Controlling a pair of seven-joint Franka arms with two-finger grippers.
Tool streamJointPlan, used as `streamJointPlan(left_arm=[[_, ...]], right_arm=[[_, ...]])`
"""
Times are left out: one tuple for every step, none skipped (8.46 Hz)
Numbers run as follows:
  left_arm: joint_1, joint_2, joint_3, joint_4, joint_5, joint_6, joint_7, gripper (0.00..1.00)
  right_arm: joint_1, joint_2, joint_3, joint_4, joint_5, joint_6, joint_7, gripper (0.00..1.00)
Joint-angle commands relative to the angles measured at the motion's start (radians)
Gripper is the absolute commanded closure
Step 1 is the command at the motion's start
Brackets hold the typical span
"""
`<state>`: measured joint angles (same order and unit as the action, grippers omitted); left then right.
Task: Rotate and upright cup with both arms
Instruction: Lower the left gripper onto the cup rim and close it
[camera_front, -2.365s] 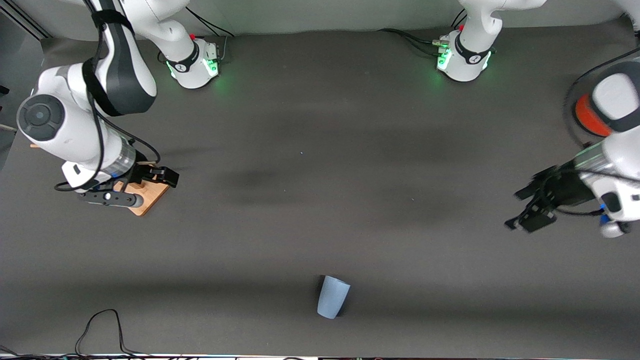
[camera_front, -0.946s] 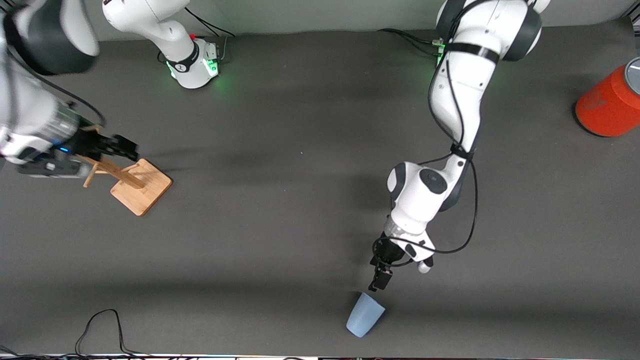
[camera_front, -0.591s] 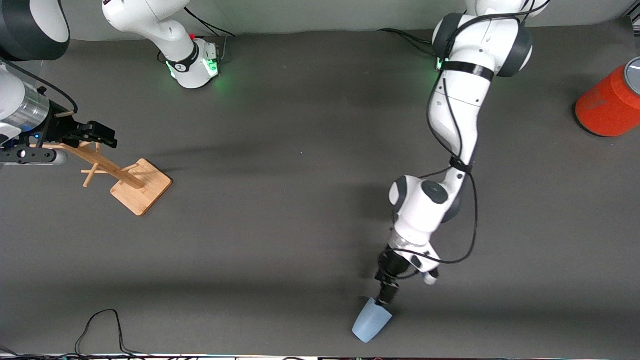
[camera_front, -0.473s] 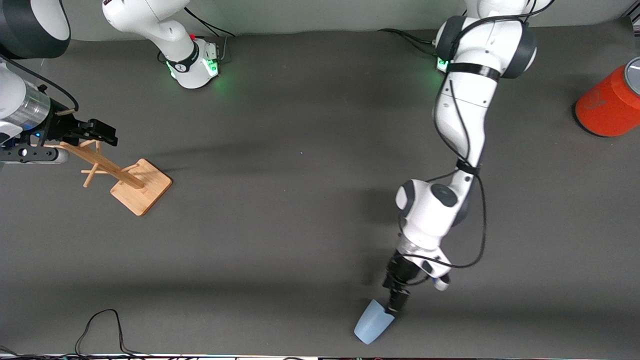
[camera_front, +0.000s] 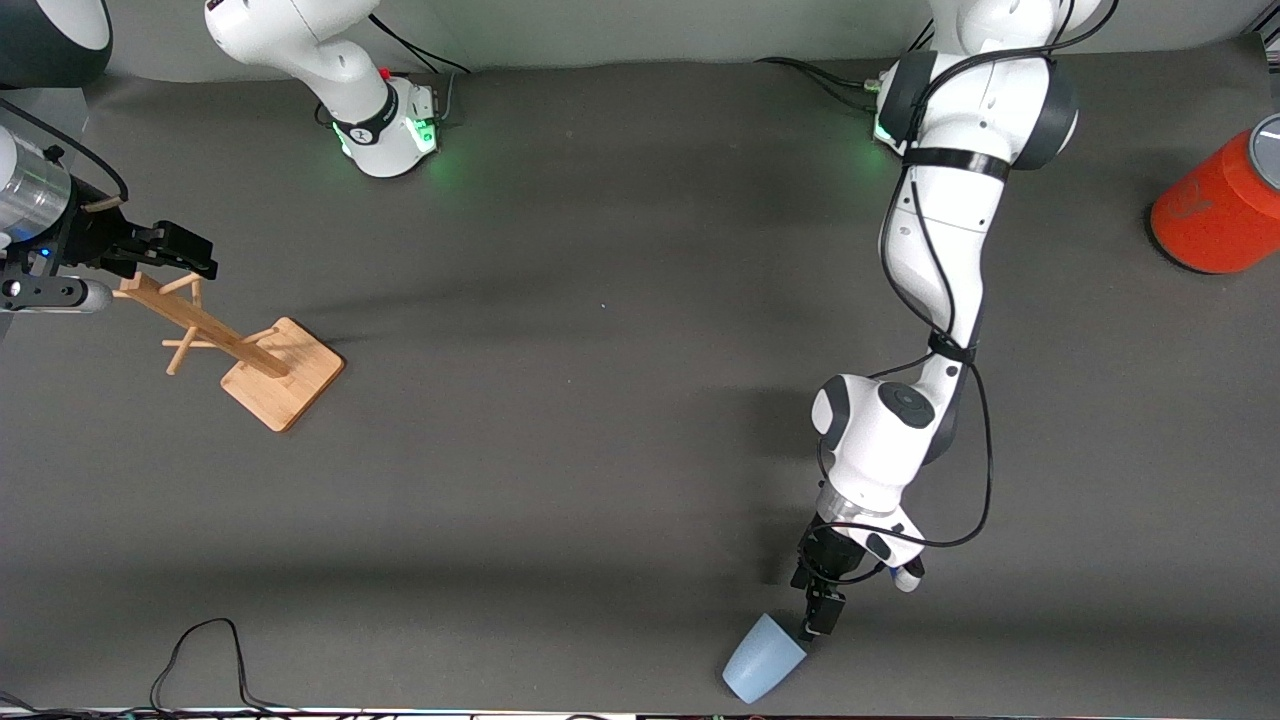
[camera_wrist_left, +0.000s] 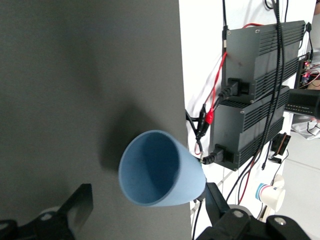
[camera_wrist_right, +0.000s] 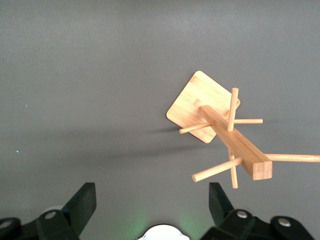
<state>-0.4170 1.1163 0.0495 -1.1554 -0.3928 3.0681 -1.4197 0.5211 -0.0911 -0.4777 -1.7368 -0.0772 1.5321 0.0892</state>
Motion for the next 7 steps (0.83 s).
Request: streamJointPlan(left_arm=[[0.006,0.08,0.01,0.126,0.023,-0.002,-0.002,0.0],[0.02,0.082,0.01,0.14,0.023,-0.006,-0.002,0.0],[0.039,0.082,0.01,0.149,0.023,-0.006,-0.002,0.01],[0.055,0.082,0.01,0.152,0.025,-0.006,-0.002,0.01],[0.063,0.082,0.01,0.152,0.025,-0.005,-0.002,0.04],[0.063,0.082,0.01,0.152,0.025,-0.003,-0.002,0.13],[0.06,0.083,0.009,0.152,0.025,-0.003,-0.002,0.29]], right_arm=[[-0.007,0.01,0.002,0.026,-0.013,-0.018,-0.017,0.0],[-0.047,0.008,0.03,0.026,-0.01,-0.017,-0.017,0.0],[-0.102,0.008,0.08,0.02,-0.007,-0.016,-0.019,0.0],[-0.25,0.005,0.247,0.016,-0.004,-0.018,-0.019,0.0],[-0.295,0.002,0.313,0.014,0.003,-0.033,-0.02,0.0],[-0.302,-0.005,0.314,0.019,0.023,-0.041,-0.034,0.0],[-0.308,-0.015,0.307,0.02,0.036,-0.055,-0.081,0.0]])
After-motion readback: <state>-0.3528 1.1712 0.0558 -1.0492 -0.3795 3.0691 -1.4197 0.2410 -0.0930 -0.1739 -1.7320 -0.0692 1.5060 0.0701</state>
